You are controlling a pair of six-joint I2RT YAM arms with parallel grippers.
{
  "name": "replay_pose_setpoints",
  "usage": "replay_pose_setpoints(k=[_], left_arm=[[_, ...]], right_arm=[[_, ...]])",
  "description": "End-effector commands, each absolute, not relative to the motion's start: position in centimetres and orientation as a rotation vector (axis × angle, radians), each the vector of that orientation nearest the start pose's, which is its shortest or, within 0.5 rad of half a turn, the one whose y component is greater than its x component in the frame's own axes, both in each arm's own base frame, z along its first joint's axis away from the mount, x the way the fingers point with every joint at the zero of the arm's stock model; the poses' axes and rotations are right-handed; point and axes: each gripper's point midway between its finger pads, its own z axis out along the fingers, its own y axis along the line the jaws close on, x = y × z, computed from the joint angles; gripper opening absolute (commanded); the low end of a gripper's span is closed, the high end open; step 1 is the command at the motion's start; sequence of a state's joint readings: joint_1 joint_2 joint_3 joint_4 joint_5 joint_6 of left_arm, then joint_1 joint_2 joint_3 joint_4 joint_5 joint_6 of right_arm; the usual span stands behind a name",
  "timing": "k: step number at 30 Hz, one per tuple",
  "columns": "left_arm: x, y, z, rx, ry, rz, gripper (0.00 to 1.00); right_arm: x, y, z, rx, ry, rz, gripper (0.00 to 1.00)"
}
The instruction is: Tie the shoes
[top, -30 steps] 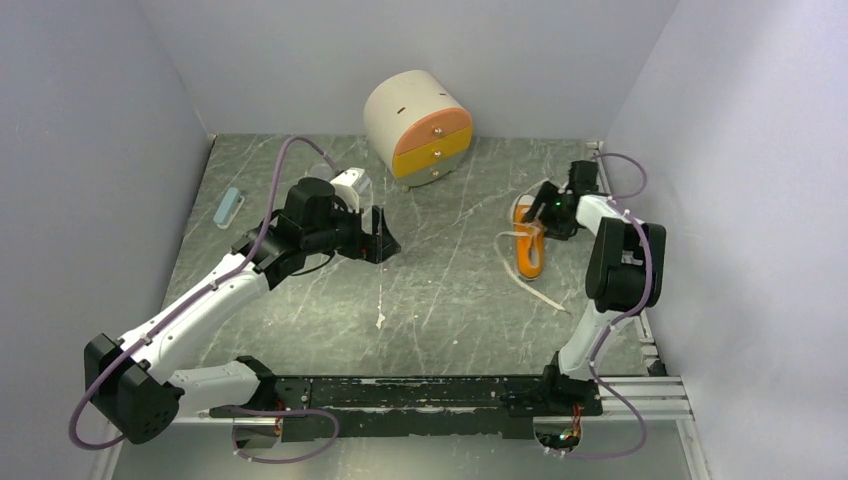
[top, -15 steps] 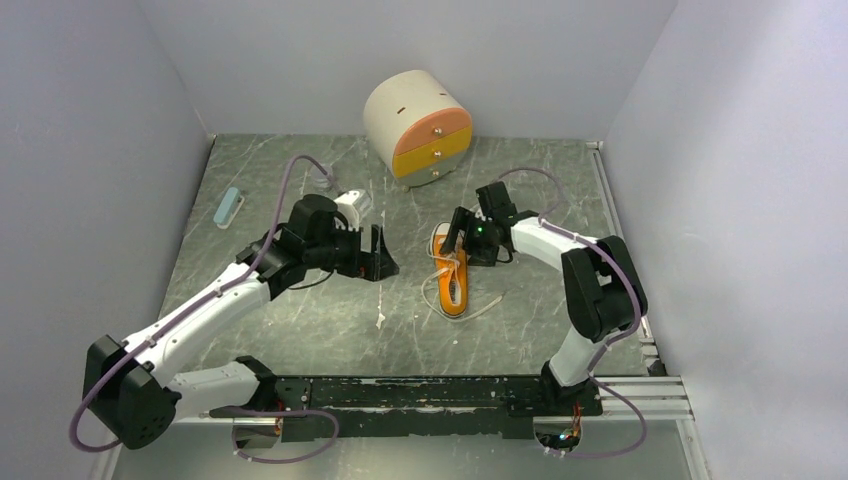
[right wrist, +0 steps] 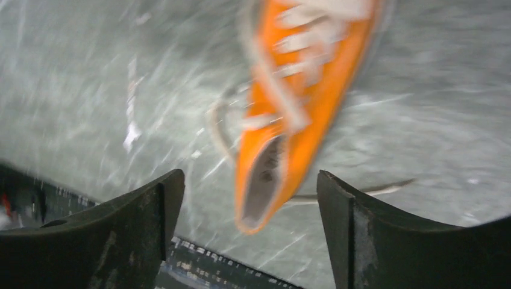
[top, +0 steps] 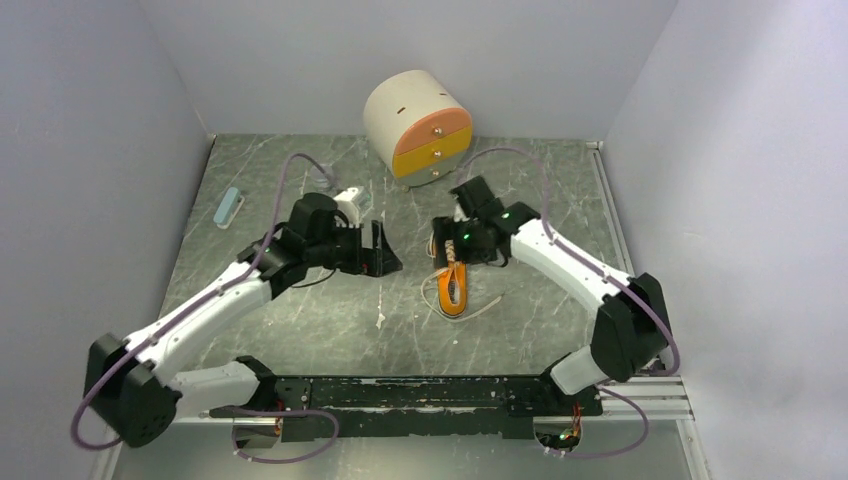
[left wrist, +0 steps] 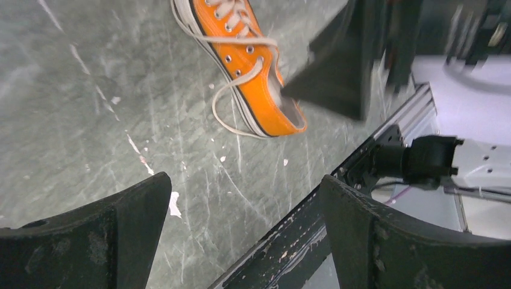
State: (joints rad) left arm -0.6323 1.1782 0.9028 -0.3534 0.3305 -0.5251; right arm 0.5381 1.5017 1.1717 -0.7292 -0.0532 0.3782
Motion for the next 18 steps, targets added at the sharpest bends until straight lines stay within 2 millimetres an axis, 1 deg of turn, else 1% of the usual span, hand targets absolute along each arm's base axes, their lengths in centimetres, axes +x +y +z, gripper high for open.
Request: replay_pose_setpoints(k=[1,2,3,4,6,9,12,15,18], left_arm=[[23.2,-22.9,22.7,0.146,2.212,-0.850,0.97],[22.9,-21.9,23.0,0.103,2.208,-0.815,0.97],[22.6,-21.0,23.3,0.067,2.207,-0.790,0.97],[22.0,-20.2,23.6,0.041,2.212,-0.773,0.97],[21.1,-19.2,24.6,0.013,2.195,-0.775,0.97],[20.0,-18.2,25.7,-0.009,2.180,-0.779,0.97],[19.3,-17.5,26.5,0.000,2.180,-0.761,0.97],[18.9,-17.0,27.5,0.026,2.174,-0.747,0.97],[19.0,-16.1,29.0,0.027,2.136,-0.708,0.97]], right_arm=[[21.9,23.9,11.1,-0.501,2.703,0.421,0.79],[21.2,24.7,10.6,-0.557,2.696,0.414,0.77],[20.8,25.1,9.6,-0.597,2.713,0.384,0.73],[20.7,25.2,8.9,-0.632,2.721,0.352,0.68],[20.8,25.5,7.6,-0.712,2.706,0.294,0.63],[21.8,25.5,5.9,-0.775,2.686,0.210,0.63],[22.4,26.0,4.8,-0.844,2.675,0.165,0.61],[22.1,26.7,3.7,-0.910,2.668,0.143,0.57],[21.3,27.1,2.5,-0.960,2.649,0.097,0.55]])
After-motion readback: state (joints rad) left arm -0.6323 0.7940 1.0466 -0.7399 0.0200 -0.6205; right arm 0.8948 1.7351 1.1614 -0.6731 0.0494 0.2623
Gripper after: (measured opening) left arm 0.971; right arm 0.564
